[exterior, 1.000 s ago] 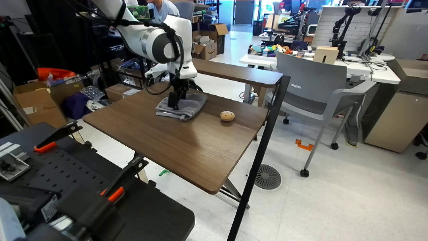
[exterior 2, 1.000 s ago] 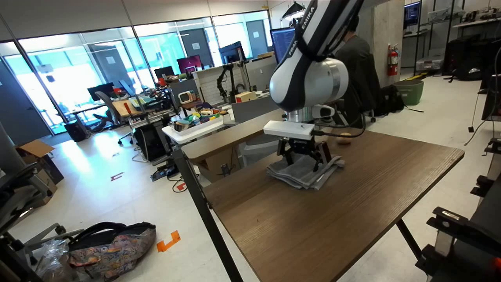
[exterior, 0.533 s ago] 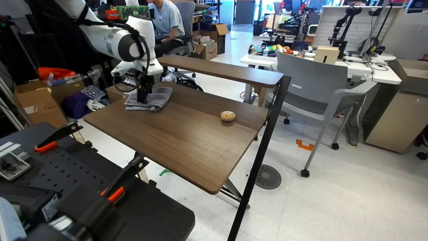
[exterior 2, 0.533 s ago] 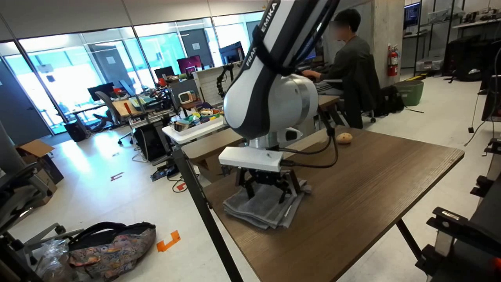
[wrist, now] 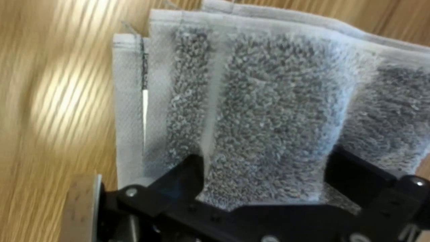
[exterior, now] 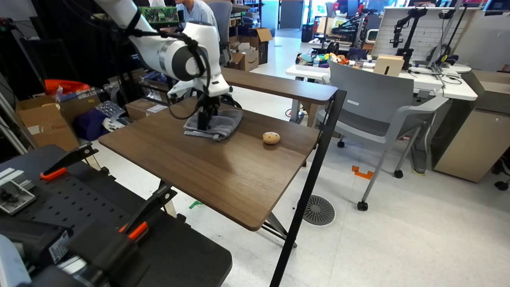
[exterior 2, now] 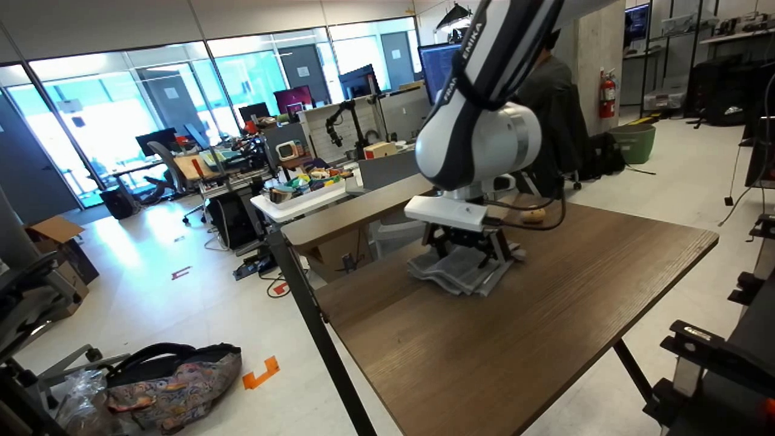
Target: Move the brown toy to the right and then wipe the table with the towel
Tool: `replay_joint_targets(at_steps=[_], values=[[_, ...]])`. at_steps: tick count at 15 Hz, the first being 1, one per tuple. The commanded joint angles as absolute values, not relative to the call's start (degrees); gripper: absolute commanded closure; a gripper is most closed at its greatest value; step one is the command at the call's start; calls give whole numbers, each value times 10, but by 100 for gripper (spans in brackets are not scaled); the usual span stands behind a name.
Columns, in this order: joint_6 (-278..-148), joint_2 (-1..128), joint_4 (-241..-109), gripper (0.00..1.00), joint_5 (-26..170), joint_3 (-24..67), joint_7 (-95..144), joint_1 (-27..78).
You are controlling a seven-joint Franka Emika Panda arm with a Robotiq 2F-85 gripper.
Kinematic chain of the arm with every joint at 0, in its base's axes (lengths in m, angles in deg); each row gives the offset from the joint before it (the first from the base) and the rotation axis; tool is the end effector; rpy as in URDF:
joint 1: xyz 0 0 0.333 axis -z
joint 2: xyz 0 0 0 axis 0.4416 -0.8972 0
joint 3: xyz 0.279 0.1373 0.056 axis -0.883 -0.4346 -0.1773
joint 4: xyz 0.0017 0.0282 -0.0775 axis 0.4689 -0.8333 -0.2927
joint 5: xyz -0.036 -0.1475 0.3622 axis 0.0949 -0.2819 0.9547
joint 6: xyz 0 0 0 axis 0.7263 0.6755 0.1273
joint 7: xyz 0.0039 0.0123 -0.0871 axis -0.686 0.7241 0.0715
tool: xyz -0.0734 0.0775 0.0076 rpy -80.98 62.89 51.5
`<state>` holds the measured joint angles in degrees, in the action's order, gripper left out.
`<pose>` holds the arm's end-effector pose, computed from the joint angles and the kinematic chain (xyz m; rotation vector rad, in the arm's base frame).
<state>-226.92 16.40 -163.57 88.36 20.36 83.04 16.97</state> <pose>0.7009 0.0780 0.0364 -2.5311 1.6680 -0.0206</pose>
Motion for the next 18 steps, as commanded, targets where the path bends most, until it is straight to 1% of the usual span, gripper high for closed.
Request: replay_joint_targets(at_steps=[1, 4, 7, 11, 13, 14, 16, 18], values=[[-2249, 150, -1636, 0, 881, 216, 821, 202], [-2250, 191, -1722, 0, 856, 208, 757, 197], [-2280, 235, -1811, 0, 842, 203, 718, 161], [-2305, 270, -1893, 0, 821, 187, 682, 104], [-2286, 278, -1903, 0, 809, 181, 660, 87], [-2257, 278, -1896, 0, 800, 184, 647, 85], [-2206, 277, -1891, 0, 777, 234, 682, 65], [-2176, 278, -1888, 0, 768, 256, 683, 82]])
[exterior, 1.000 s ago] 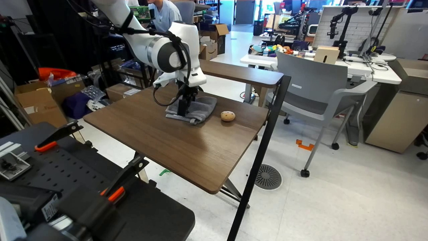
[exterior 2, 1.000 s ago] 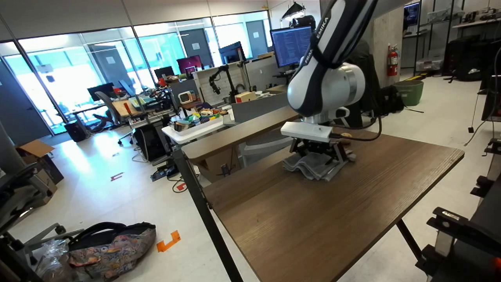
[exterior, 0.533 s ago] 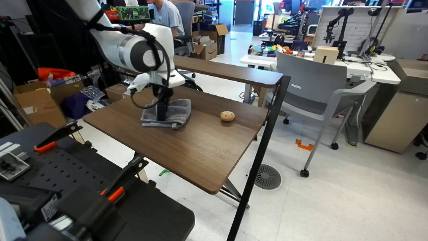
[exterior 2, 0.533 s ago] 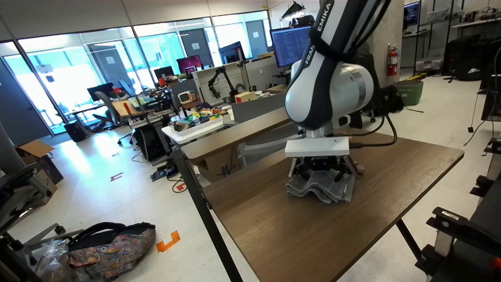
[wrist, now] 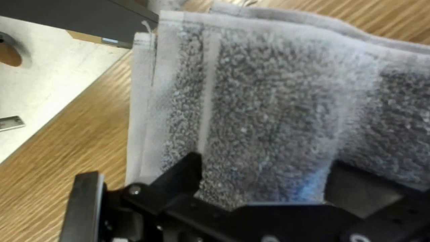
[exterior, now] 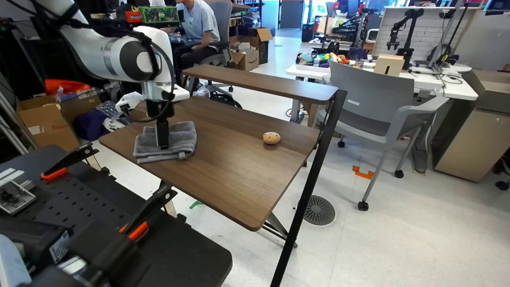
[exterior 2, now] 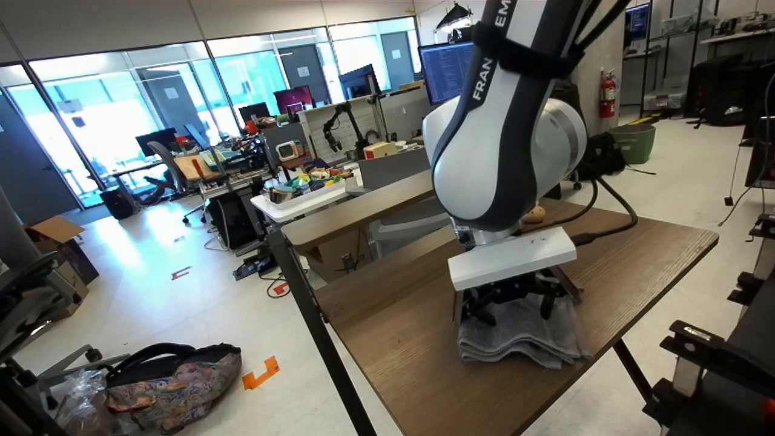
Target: Move the brown toy to the right and then wipe the table with the towel
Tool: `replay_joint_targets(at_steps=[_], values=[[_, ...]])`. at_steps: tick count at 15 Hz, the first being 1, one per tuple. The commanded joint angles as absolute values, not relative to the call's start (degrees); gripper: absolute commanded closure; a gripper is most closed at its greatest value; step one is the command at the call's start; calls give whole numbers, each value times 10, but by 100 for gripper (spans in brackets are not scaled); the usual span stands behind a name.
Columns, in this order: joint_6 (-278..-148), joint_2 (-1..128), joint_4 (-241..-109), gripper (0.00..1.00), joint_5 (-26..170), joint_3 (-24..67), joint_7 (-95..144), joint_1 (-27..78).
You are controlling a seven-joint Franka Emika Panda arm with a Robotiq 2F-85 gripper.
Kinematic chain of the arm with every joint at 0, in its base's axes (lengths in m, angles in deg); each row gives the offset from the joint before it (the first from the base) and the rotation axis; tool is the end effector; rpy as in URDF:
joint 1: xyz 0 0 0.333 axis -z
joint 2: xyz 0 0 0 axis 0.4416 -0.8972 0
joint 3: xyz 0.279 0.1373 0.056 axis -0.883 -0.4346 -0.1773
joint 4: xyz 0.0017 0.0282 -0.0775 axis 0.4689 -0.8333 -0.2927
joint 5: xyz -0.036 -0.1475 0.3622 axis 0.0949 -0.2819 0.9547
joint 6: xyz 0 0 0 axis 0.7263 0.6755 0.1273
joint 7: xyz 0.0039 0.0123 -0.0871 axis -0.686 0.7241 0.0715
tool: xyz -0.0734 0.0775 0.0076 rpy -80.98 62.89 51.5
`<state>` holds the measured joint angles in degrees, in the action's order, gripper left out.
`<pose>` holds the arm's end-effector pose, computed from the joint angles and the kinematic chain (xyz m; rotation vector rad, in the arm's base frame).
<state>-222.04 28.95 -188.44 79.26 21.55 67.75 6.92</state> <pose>0.5669 0.1500 0.0253 2.8469 -0.9194 -0.2707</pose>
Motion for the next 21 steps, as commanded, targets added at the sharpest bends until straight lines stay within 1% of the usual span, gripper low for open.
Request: replay_joint_targets(at_steps=[1, 5, 10, 13, 15, 18, 21], values=[[-2166, 274, -1883, 0, 766, 271, 691, 90], [-2135, 262, -1872, 0, 762, 331, 728, 126], [-2126, 253, -1864, 0, 762, 361, 773, 174], [-2134, 250, -1857, 0, 753, 338, 766, 167], [-2129, 250, -1846, 0, 772, 294, 753, 169], [-2177, 254, -1852, 0, 771, 257, 761, 139], [-2193, 255, -1829, 0, 788, 213, 777, 109]])
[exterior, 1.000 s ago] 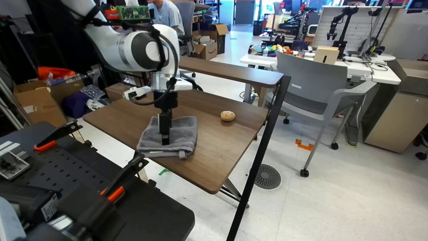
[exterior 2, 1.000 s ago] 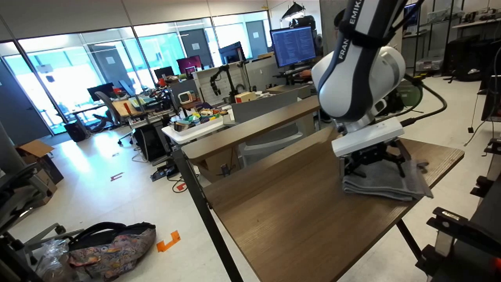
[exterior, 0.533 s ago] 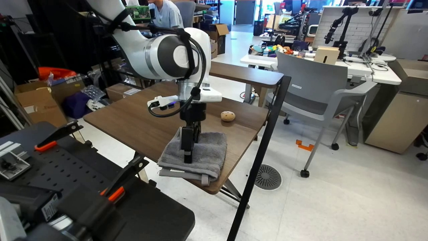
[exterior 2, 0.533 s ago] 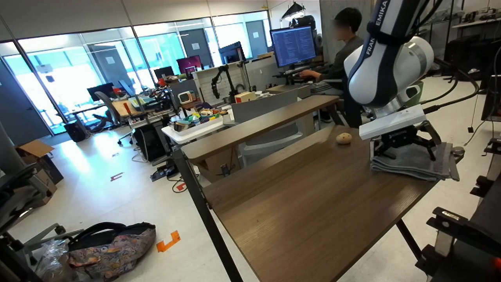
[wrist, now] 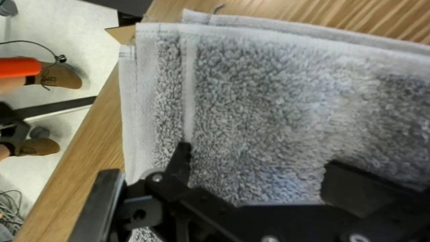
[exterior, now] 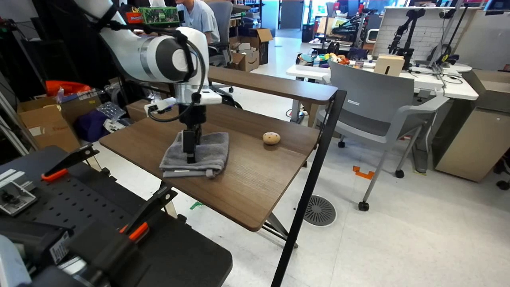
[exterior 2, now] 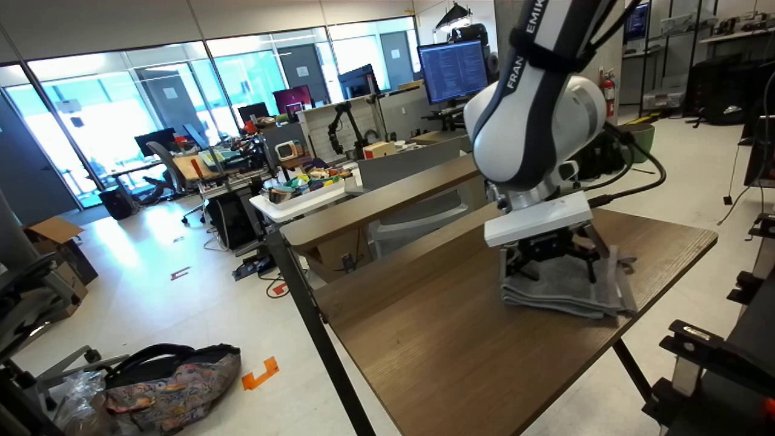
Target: Move the brown toy to the right and then wipe the table with the towel
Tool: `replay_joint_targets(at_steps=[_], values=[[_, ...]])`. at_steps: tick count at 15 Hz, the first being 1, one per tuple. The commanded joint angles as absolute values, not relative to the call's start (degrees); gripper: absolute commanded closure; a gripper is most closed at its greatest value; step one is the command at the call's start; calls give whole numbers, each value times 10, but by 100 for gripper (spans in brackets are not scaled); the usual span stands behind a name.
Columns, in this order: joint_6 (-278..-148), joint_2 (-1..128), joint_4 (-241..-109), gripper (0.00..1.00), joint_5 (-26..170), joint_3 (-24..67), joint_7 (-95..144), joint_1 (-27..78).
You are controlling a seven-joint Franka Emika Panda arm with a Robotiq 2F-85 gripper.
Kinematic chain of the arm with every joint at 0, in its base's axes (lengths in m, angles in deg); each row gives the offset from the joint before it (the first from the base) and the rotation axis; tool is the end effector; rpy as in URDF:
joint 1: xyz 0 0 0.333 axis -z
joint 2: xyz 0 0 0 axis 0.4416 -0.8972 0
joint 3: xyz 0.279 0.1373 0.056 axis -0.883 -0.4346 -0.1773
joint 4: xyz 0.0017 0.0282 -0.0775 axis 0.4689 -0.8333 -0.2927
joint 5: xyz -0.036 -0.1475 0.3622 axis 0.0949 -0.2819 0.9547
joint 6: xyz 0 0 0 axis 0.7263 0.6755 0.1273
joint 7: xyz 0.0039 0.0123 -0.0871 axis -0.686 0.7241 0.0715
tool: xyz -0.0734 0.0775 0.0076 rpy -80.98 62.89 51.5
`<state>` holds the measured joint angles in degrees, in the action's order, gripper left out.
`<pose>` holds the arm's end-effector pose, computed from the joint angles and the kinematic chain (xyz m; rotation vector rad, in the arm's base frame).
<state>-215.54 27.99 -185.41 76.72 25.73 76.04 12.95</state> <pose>0.5904 0.0477 0.0282 2.6038 -1.2423 -0.2929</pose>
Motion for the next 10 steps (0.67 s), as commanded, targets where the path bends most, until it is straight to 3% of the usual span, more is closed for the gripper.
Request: replay_joint_targets(at_steps=[1, 5, 10], values=[[-2202, 249, -1813, 0, 802, 193, 784, 105], [-2231, 207, -1733, 0, 864, 159, 794, 128], [-2207, 139, -1588, 0, 913, 183, 831, 187]])
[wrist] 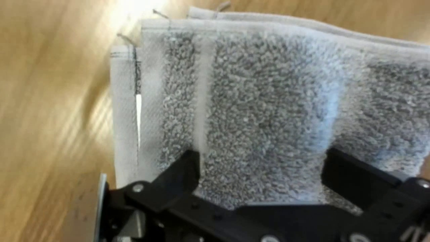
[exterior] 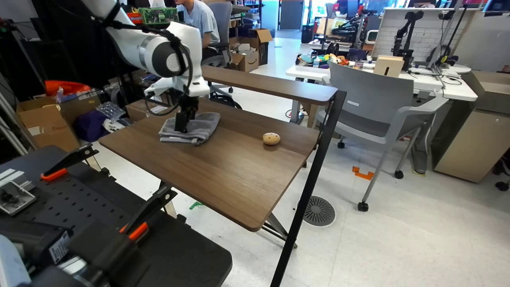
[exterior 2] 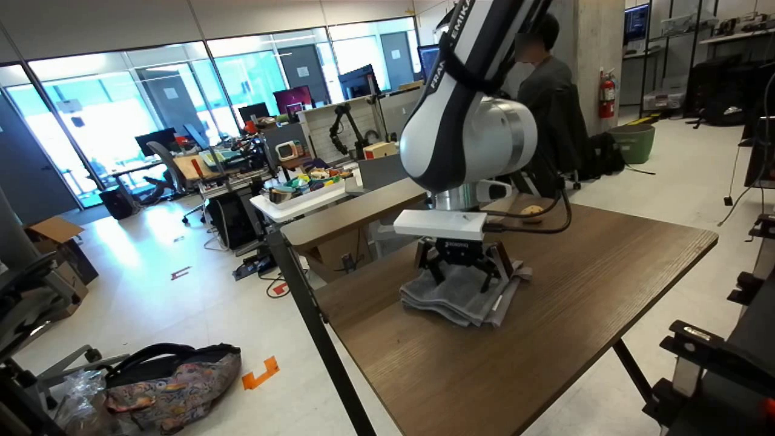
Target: Move the brown toy to the right and then wipe the table with the towel
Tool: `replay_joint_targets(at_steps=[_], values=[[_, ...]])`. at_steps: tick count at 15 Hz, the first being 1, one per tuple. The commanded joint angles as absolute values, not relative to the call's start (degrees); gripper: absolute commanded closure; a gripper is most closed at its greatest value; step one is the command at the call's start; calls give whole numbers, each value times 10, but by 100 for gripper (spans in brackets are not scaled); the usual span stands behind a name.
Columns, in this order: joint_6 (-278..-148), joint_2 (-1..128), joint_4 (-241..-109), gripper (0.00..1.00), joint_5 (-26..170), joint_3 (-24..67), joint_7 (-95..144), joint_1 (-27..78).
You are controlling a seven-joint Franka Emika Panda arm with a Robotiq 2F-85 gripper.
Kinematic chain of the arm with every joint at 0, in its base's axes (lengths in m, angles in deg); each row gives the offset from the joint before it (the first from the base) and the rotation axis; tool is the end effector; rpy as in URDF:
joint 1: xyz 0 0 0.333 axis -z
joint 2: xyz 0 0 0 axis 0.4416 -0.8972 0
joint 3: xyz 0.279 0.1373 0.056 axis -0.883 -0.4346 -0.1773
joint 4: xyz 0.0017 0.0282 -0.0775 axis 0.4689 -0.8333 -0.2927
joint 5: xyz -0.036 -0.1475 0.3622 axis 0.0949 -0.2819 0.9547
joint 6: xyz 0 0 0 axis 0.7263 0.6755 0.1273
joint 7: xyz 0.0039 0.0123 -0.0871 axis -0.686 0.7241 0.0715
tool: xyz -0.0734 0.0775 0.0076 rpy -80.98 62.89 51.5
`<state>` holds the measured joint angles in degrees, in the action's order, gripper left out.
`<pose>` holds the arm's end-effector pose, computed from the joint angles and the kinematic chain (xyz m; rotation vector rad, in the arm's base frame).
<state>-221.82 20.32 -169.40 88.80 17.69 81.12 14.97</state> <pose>0.6658 0.1264 0.0369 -2.6229 1.5744 0.1833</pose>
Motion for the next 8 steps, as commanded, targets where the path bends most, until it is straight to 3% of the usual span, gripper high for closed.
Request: replay_joint_targets(at_steps=[1, 8], values=[[-2200, 125, -1557, 0, 919, 185, 840, 204], [-2233, 79, -1483, 0, 933, 159, 889, 207]])
